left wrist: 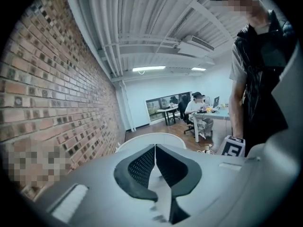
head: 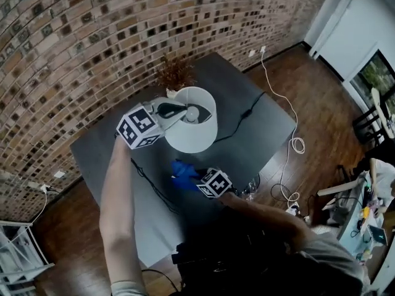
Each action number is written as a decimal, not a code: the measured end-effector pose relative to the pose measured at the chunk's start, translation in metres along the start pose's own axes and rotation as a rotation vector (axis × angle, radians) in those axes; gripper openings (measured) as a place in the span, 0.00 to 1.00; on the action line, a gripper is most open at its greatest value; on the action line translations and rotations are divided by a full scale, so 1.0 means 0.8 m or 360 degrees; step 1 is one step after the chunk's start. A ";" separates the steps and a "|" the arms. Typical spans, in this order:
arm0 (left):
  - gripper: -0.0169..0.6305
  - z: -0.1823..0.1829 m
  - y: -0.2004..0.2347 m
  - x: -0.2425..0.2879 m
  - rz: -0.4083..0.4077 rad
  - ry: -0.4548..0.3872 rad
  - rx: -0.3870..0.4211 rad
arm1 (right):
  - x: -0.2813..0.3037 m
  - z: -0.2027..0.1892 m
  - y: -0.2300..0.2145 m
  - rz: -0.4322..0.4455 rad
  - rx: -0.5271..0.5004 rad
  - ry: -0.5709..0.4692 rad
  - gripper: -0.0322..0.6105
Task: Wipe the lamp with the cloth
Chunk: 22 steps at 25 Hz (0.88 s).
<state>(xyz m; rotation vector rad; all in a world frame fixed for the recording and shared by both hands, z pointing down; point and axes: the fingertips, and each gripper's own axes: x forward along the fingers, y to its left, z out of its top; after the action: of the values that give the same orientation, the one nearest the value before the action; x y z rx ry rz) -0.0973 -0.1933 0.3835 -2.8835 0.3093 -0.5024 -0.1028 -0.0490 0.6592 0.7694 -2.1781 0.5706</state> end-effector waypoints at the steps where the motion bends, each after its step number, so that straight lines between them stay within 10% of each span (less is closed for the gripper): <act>1: 0.06 0.003 -0.001 -0.002 0.0037 -0.0005 -0.0017 | -0.019 -0.007 -0.011 0.0024 0.0061 -0.0057 0.21; 5: 0.55 0.026 -0.033 -0.010 0.0113 0.0132 -0.0015 | -0.100 -0.028 -0.082 -0.0024 0.0376 -0.0332 0.21; 9: 0.77 0.019 -0.084 0.027 0.0104 0.0720 0.0435 | -0.130 -0.052 -0.139 -0.0060 0.0610 -0.0455 0.21; 15: 0.63 -0.040 -0.076 0.067 0.0081 0.1450 0.0664 | -0.126 -0.040 -0.163 0.0108 0.0632 -0.0571 0.21; 18: 0.33 -0.051 -0.082 0.071 0.0061 0.1524 0.0518 | -0.126 -0.042 -0.176 0.0169 0.0581 -0.0588 0.21; 22: 0.24 -0.052 -0.098 0.071 -0.0039 0.1563 0.0416 | -0.122 -0.060 -0.197 0.0224 0.0575 -0.0570 0.21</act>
<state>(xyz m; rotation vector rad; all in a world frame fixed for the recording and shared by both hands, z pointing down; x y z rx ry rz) -0.0460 -0.1384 0.4573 -2.1766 0.3012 -1.7767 0.0804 -0.0999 0.6387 0.9723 -2.5060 0.9803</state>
